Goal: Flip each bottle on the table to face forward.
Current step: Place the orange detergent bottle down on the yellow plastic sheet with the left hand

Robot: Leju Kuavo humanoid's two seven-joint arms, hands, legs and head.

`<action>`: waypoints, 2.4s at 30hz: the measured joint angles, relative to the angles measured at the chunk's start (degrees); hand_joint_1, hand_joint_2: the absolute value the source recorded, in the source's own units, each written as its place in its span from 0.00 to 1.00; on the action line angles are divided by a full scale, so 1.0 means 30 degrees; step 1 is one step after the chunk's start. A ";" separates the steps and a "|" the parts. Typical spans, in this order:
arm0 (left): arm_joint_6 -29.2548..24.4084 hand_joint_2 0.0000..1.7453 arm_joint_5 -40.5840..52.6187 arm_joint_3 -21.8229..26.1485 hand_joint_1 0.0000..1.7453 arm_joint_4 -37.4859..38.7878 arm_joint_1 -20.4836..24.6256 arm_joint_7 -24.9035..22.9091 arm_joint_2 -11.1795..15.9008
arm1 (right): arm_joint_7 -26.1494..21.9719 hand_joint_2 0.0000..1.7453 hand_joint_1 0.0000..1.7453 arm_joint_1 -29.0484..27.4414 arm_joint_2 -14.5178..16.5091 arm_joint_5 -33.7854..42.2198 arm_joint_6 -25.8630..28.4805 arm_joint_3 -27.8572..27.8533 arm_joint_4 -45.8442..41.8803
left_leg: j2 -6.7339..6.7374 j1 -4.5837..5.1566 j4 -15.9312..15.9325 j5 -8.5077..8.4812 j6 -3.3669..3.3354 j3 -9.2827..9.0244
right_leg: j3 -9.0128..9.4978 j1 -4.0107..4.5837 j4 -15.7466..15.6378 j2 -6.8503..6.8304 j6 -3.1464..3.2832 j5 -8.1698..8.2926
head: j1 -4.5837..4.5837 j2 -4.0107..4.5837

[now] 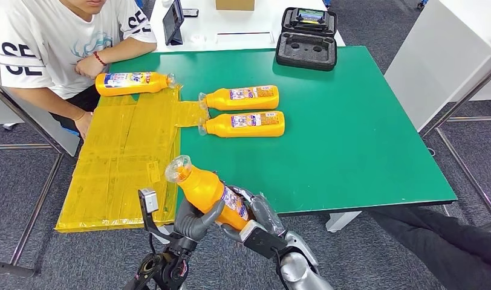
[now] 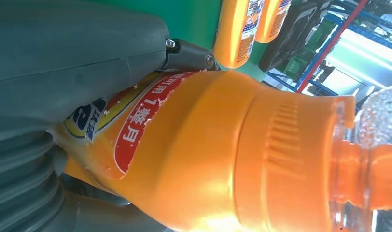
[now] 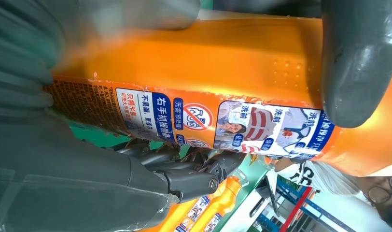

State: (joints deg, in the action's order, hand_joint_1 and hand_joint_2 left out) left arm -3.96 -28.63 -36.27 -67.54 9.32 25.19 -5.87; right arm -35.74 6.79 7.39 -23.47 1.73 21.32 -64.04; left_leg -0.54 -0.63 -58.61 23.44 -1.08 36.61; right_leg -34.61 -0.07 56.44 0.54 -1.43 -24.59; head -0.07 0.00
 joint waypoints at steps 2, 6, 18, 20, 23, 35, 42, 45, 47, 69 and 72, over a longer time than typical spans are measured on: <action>0.0000 1.00 0.0000 0.0011 1.00 0.0000 -0.0006 0.0004 0.0004 | 0.0000 1.00 1.00 0.0000 0.0000 0.0000 0.0000 0.0036 0.0000 | 0.0000 0.0000 0.0000 0.0000 0.0000 0.0000 | 0.0000 0.0000 0.0000 0.0000 0.0000 0.0000 | -0.0002 0.0000; 0.0000 1.00 0.0000 0.0026 1.00 0.0000 -0.0022 0.0004 0.0004 | 0.0000 1.00 0.76 -0.0003 0.0004 0.0000 0.0000 0.0049 -0.0002 | 0.0000 0.0000 0.0000 0.0000 0.0000 0.0000 | 0.0000 0.0000 0.0000 0.0000 0.0000 0.0000 | -0.0002 0.0000; -0.1367 1.00 -0.0004 0.0180 1.00 -0.0286 -0.0005 0.0430 0.0042 | 0.0269 0.00 0.00 -0.0203 0.0066 0.0759 0.0255 0.0113 -0.0474 | 0.0000 0.0000 0.0000 0.0000 0.0000 0.0000 | -0.0001 0.0000 0.0000 0.0000 0.0000 0.0000 | -0.0004 0.0000; -0.1768 1.00 0.0013 0.0312 1.00 -0.0585 0.0036 0.0589 0.0096 | 0.0211 0.00 0.00 -0.0269 0.0091 0.1377 0.0273 0.0157 -0.0848 | -0.0001 0.0000 0.0000 -0.0001 0.0000 0.0000 | -0.0001 0.0000 0.0000 -0.0001 0.0000 0.0000 | -0.0004 0.0000; -0.2426 1.00 -0.0073 0.0828 1.00 -0.0993 0.0199 0.0783 0.0208 | 0.0060 0.00 0.00 -0.0284 0.0093 0.2326 0.0359 0.0179 -0.1496 | 0.0014 0.0001 0.0000 0.0000 0.0001 -0.0006 | -0.0001 0.0000 0.0000 0.0012 0.0002 0.0004 | -0.0004 0.0000; -0.5531 1.00 -0.0168 0.3096 1.00 -0.1954 0.0691 0.2162 0.0481 | -0.0111 0.00 0.00 -0.0249 0.0051 0.3410 0.0656 0.0297 -0.2546 | 0.0011 -0.0002 0.0000 -0.0019 -0.0014 -0.0008 | 0.0005 0.0001 0.0003 0.0002 0.0004 0.0006 | -0.0004 0.0000; -0.7271 1.00 0.0964 0.4869 1.00 -0.2612 0.1099 0.3597 0.0736 | -0.0168 0.00 0.00 -0.0252 0.0051 0.3590 0.0574 0.0493 -0.2799 | 0.0013 -0.0002 0.0000 -0.0021 -0.0014 -0.0009 | 0.0005 0.0002 0.0006 0.0002 0.0004 0.0007 | -0.0004 0.0000; -0.9325 1.00 0.4171 0.5603 1.00 -0.3226 0.1365 0.4625 0.0841 | -0.0173 0.00 0.00 -0.0250 0.0051 0.3763 0.0428 0.0552 -0.2829 | 0.0013 -0.0002 0.0000 -0.0022 -0.0015 -0.0008 | 0.0002 0.0002 0.0007 0.0001 0.0003 0.0007 | -0.0004 0.0000; -1.0531 1.00 0.6532 0.6097 1.00 -0.3553 0.1747 0.4917 0.0957 | -0.0175 0.00 0.00 -0.0246 0.0051 0.3863 0.0401 0.0597 -0.2838 | 0.0005 -0.0002 0.0000 -0.0023 -0.0015 -0.0008 | 0.0006 0.0001 0.0007 -0.0006 0.0003 0.0007 | -0.0006 0.0000; -1.1717 1.00 2.5004 0.7743 0.81 0.0413 0.5347 0.1645 0.2920 | -0.0175 0.00 0.00 -0.0635 -0.0015 0.4432 -0.0113 0.0989 -0.3025 | 0.0040 -0.0004 -0.0001 -0.0037 -0.0009 -0.0022 | -0.0001 0.0002 0.0008 0.0019 0.0009 0.0015 | -0.0007 0.0000; -1.0432 1.00 2.6874 0.6835 0.85 0.1657 0.5898 0.0124 0.3455 | -0.0257 0.00 0.00 -0.0642 0.0007 0.4437 -0.0434 0.0989 -0.3025 | 0.0027 -0.0005 0.0000 -0.0040 -0.0004 -0.0021 | 0.0000 0.0002 0.0010 0.0018 0.0010 0.0013 | -0.0006 0.0000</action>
State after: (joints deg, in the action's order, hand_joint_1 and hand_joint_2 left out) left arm -35.25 51.99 -15.76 -62.57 27.02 25.56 4.49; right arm -36.51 4.86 7.41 -10.16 0.43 24.28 -73.11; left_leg -0.45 -0.64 -58.61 23.32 -1.10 36.55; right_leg -34.61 -0.06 56.47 0.60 -1.40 -24.55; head -0.09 0.00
